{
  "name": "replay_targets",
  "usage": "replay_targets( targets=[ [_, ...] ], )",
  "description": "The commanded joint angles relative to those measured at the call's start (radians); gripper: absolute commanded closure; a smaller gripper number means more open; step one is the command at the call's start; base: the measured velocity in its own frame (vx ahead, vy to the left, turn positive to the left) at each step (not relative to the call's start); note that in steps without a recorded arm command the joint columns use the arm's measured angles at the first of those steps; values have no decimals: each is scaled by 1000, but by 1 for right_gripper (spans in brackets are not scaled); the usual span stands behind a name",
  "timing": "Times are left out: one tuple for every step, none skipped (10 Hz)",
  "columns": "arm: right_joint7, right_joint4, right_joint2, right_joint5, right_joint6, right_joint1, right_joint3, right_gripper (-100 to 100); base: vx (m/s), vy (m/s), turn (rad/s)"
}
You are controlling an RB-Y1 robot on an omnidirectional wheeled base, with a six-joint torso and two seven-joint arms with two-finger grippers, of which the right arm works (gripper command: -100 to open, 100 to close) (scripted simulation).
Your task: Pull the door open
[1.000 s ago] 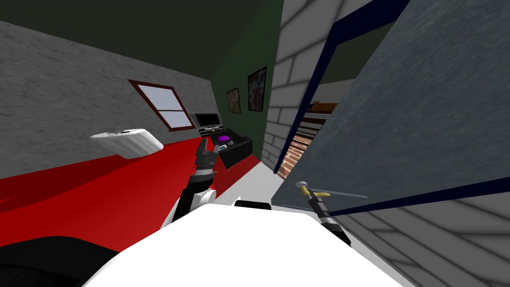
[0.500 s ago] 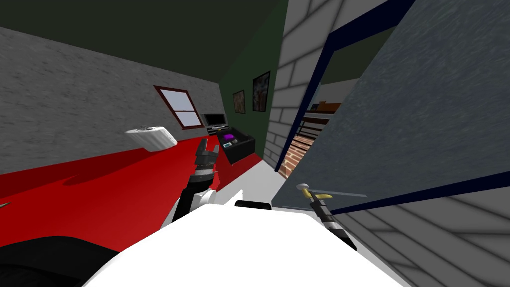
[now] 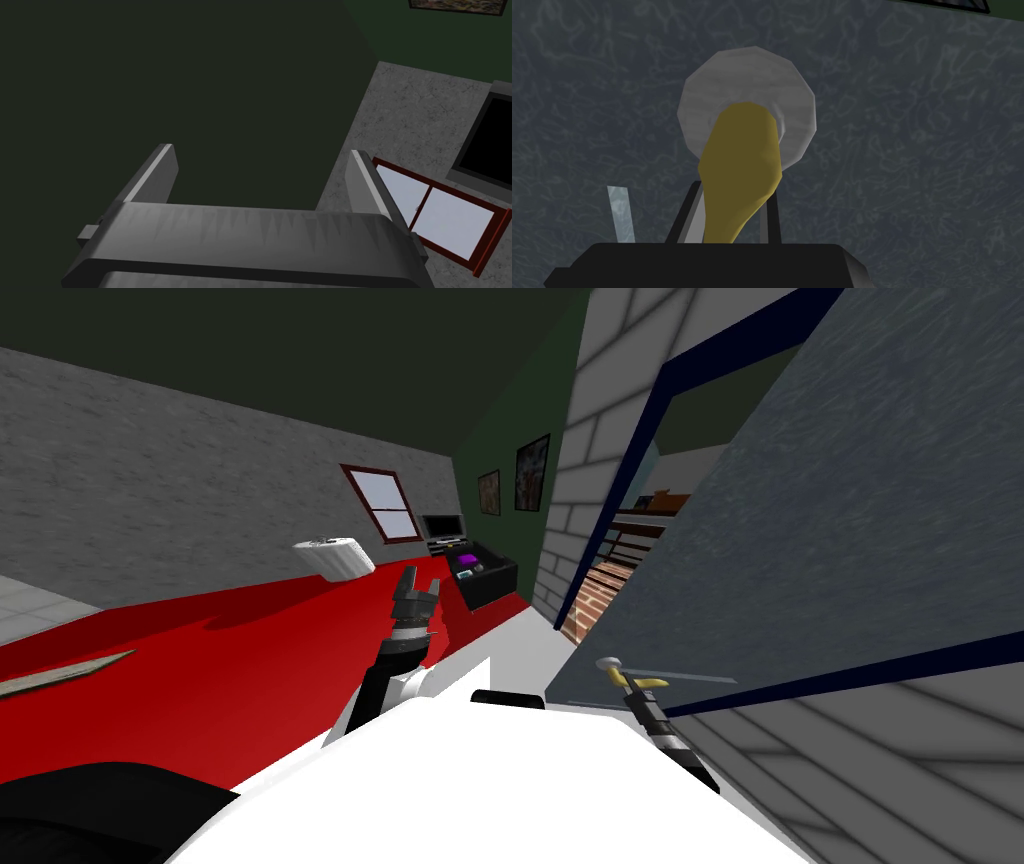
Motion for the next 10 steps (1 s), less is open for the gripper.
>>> replay_targets(
  targets=[
    [-3, 9, -3, 4, -16, 2, 3, 100, -215, -53, 147],
    [-5, 17, -5, 6, -25, 0, 3, 100, -201, -92, 151],
    [-8, 24, -8, 8, -34, -2, 4, 100, -208, -60, 145],
    [-10, 32, -11, 10, -42, -4, 4, 100, -194, -61, 129],
    [-12, 38, -14, 12, -49, -5, 4, 100, -181, -50, 137],
    [-14, 44, -16, 13, -56, -7, 5, 100, -210, -62, 129],
    [-16, 49, -17, 15, -61, -8, 5, 100, -183, -79, 118],
    [-15, 48, -13, 15, -56, -8, 8, 100, -69, -32, 33],
    [-19, 58, -17, 25, -80, -6, 16, 100, -114, -32, 198],
    [-21, 62, -20, 29, -89, -5, 18, 100, -199, -60, 181]
  ],
)
